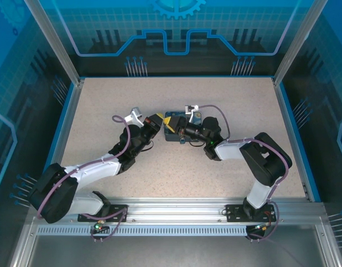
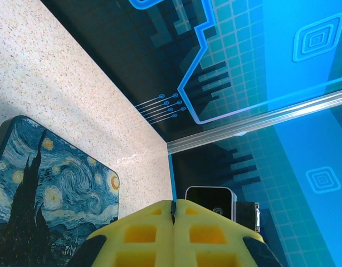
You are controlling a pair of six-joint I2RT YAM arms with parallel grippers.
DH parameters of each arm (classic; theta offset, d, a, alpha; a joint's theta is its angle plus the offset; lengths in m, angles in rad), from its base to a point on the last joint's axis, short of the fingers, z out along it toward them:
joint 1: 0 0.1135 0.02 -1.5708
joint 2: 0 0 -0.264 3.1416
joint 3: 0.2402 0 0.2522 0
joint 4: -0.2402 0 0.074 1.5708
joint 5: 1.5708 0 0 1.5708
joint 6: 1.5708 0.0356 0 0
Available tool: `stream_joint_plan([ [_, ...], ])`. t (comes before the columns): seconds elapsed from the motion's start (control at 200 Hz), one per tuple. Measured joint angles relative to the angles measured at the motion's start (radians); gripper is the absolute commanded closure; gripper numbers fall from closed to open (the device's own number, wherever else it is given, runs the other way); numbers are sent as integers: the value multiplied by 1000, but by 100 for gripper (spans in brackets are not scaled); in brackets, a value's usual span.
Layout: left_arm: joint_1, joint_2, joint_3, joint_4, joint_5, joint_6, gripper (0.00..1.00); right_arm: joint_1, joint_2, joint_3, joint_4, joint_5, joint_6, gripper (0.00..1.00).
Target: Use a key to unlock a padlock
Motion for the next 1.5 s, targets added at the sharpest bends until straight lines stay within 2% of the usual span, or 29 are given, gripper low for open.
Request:
stream_joint_plan([
  [0.155, -1, 0, 0, -3, -7, 0, 100, 5, 1, 1, 0, 0, 0, 77],
  [0.47, -6, 0, 0, -2, -28, 0, 100, 8, 7, 26, -5, -1, 0, 90],
  [0.625, -8, 0, -2, -3, -34, 0, 100, 9, 10, 31, -5, 0, 0, 100],
  [1.071, -23, -52, -12, -65, -32, 26, 100, 0, -14, -8, 7, -36, -24, 100],
  [1.141, -29, -63, -12, -80, -21, 32, 81, -7, -27, -24, 11, -52, -34, 100],
  [1.301, -22, -97, -12, -101, -28, 53, 62, -46, -55, -71, 1, -61, -53, 100],
  [1.496, -21, -117, -12, -106, -33, 54, 56, -68, -86, -96, -34, -74, -76, 100],
])
